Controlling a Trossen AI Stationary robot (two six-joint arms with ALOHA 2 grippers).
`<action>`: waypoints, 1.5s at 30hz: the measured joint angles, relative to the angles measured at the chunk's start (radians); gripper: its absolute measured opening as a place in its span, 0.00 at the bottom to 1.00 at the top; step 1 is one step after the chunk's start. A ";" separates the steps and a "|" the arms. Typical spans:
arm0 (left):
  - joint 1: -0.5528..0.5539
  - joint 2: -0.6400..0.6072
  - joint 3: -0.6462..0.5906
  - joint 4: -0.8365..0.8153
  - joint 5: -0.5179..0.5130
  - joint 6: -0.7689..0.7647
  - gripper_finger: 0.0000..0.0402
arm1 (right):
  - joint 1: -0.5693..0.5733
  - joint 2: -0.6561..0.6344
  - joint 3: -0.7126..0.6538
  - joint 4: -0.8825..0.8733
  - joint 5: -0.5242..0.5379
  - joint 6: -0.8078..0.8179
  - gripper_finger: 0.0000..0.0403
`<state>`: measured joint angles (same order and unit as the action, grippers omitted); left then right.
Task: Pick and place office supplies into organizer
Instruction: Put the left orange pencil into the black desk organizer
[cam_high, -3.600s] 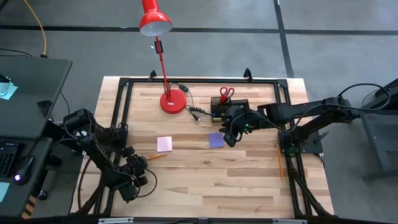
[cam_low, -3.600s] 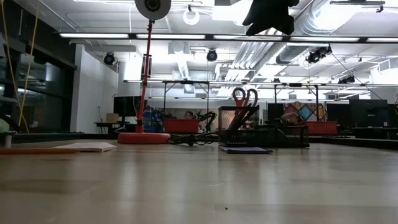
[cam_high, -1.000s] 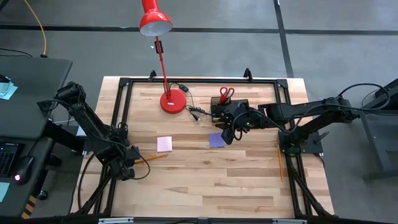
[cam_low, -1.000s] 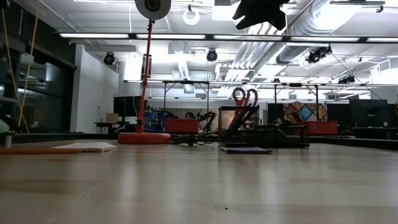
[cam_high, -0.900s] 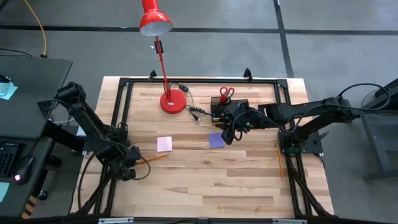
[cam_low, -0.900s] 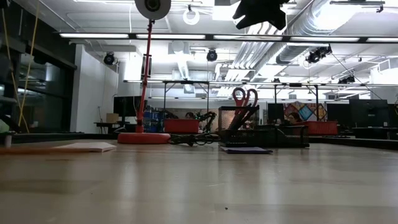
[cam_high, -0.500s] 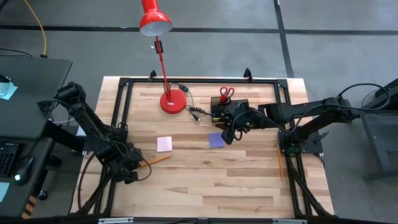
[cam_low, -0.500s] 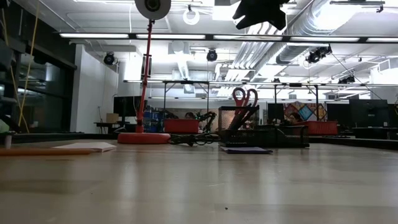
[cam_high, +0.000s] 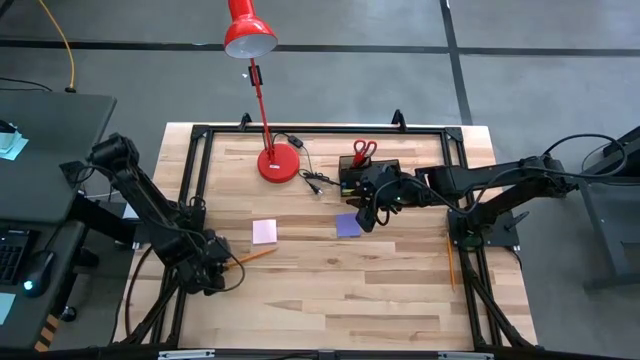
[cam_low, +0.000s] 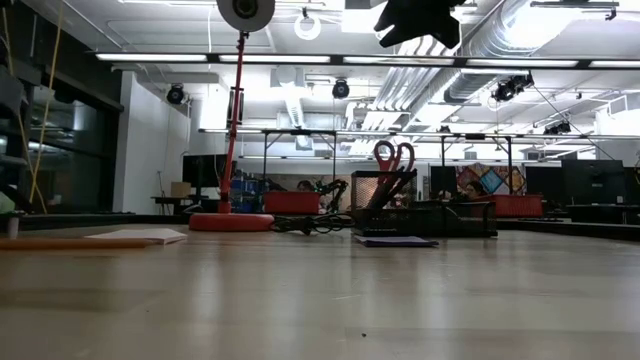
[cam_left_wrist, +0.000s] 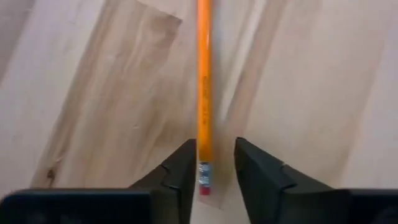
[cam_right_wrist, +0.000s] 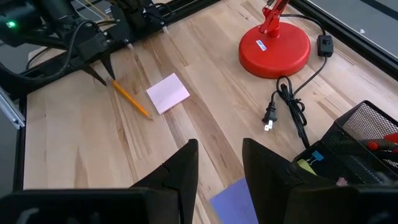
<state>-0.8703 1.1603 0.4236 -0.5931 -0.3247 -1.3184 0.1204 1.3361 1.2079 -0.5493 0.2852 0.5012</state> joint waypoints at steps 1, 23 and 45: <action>0.000 0.006 0.000 -0.004 -0.006 -0.011 0.27 | 0.000 0.000 0.000 0.000 0.000 0.007 0.28; -0.100 0.224 -0.069 0.253 -0.655 -0.270 0.29 | 0.018 0.088 0.000 0.050 -0.141 0.041 0.28; -0.207 0.440 -0.090 0.479 -0.679 -0.214 0.29 | 0.018 0.084 0.000 0.046 -0.208 0.104 0.28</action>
<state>-1.0776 1.6005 0.3336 -0.1137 -1.0038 -1.5322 0.1379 1.4197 1.2079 -0.5037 0.0770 0.6056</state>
